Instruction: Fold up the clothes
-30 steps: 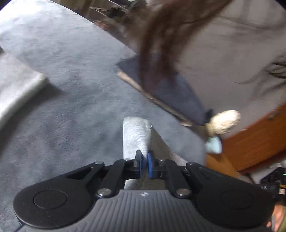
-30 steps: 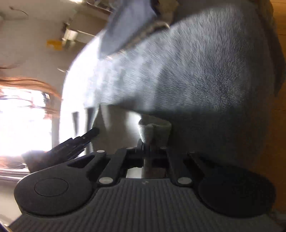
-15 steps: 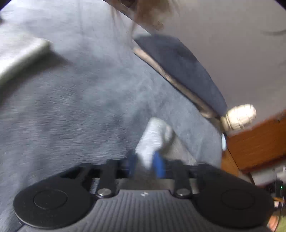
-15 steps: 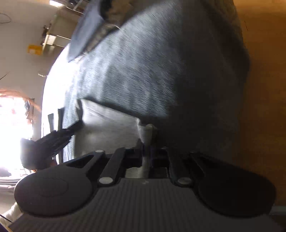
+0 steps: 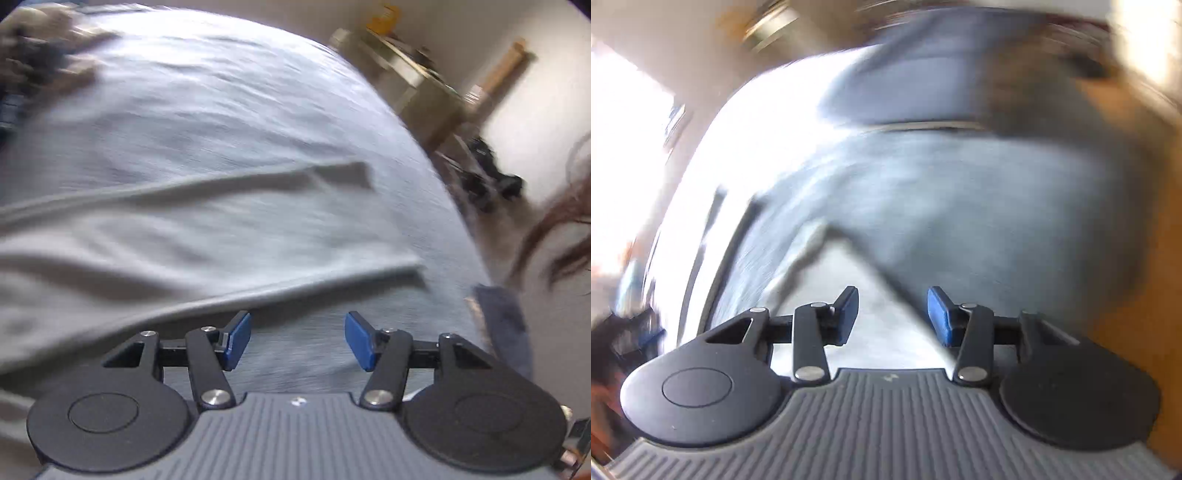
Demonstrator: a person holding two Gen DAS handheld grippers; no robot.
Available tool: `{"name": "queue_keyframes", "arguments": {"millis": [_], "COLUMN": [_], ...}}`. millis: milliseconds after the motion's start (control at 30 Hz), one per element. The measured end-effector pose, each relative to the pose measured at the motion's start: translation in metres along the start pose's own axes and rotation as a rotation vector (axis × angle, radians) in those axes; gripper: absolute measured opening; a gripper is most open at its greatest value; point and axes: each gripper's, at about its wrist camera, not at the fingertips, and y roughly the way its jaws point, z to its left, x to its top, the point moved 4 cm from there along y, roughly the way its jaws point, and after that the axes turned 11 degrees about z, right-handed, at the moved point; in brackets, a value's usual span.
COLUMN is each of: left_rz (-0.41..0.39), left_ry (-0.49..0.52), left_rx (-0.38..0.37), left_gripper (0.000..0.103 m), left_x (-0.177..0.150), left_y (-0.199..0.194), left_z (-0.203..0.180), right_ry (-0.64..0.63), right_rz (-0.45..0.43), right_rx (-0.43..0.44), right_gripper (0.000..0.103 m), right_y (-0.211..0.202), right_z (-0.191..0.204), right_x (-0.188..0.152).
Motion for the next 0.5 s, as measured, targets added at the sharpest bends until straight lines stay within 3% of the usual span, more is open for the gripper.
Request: {"name": "queue_keyframes", "arguments": {"millis": [100,200,300,400,500], "left_rz": [-0.059,-0.110,-0.124,-0.067,-0.022], "left_ry": [-0.068,-0.153,-0.255,-0.393,-0.532], "left_rx": [0.170,0.329,0.470,0.540,0.531], "left_gripper": [0.058,0.058,0.063,0.063,0.063], "left_x": [-0.018,-0.037,-0.069,-0.115,-0.168], "left_y": [-0.073,-0.146,-0.198,-0.210,-0.202], "left_z": [0.063,0.130,0.189,0.243,0.282], "right_ry": [-0.380,-0.733,-0.972,-1.116,-1.227], "right_rz": [0.107,0.181,0.239,0.311,0.406], "right_rx": [0.014,0.051,0.118,0.202,0.179], "right_gripper": [0.042,0.041,0.040,0.039,0.037], "right_y": [0.034,0.059,0.085,0.105,0.122], "right_z": [0.075,0.144,0.201,0.253,0.275], "right_x": [0.003,-0.029,-0.065,-0.107,-0.144]}}
